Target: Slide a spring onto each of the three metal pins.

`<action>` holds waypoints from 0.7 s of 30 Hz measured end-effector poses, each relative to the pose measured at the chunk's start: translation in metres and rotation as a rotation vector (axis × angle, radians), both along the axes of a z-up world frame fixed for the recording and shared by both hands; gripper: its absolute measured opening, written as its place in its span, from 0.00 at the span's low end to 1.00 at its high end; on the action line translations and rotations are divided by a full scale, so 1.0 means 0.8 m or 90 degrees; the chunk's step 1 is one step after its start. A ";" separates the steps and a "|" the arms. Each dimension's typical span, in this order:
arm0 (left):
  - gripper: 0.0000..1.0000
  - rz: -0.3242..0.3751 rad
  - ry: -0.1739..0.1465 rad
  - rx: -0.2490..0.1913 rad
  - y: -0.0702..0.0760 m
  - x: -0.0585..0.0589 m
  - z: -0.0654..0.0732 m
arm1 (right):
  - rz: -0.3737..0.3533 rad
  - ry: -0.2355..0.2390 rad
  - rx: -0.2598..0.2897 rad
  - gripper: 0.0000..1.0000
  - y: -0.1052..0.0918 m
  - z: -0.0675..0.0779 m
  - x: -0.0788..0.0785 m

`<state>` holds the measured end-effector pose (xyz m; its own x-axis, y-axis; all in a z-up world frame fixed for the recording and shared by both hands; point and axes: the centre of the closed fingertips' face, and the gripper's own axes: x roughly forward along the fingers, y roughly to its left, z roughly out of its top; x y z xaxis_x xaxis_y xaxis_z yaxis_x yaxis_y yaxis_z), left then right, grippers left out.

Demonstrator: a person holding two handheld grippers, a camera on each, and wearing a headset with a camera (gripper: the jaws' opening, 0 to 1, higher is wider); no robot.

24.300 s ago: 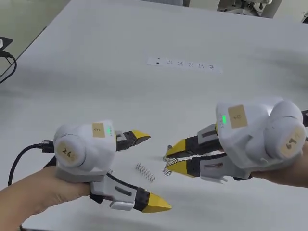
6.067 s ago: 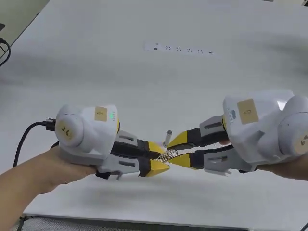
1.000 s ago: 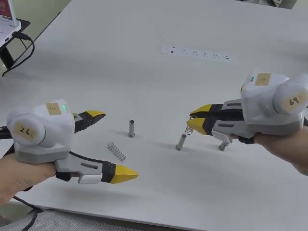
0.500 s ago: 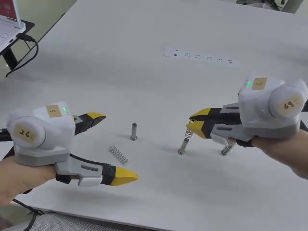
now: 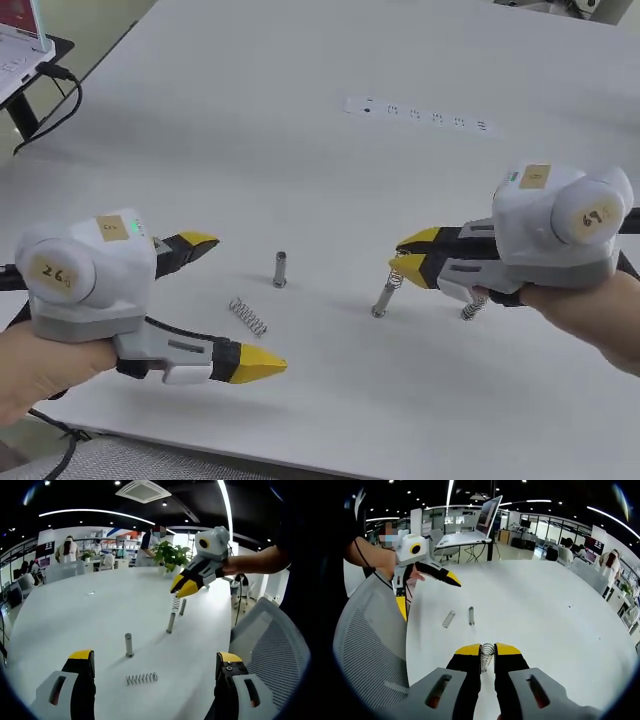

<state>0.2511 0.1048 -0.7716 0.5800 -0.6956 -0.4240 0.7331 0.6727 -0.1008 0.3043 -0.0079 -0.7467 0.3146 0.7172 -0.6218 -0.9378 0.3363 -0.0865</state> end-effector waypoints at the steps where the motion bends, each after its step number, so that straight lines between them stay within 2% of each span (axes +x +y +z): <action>1: 0.98 0.000 0.000 0.000 0.000 0.000 0.000 | 0.000 0.000 0.000 0.06 0.000 0.000 0.000; 18: 0.98 0.009 0.004 -0.007 0.005 -0.002 -0.003 | -0.001 0.009 -0.014 0.06 0.002 -0.019 0.003; 21: 0.98 0.012 0.004 -0.006 0.007 -0.001 -0.004 | -0.003 0.015 -0.020 0.06 0.002 -0.028 0.006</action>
<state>0.2502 0.1104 -0.7746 0.5905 -0.6887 -0.4207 0.7194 0.6855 -0.1123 0.3094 -0.0061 -0.7689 0.3023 0.6964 -0.6509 -0.9383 0.3376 -0.0747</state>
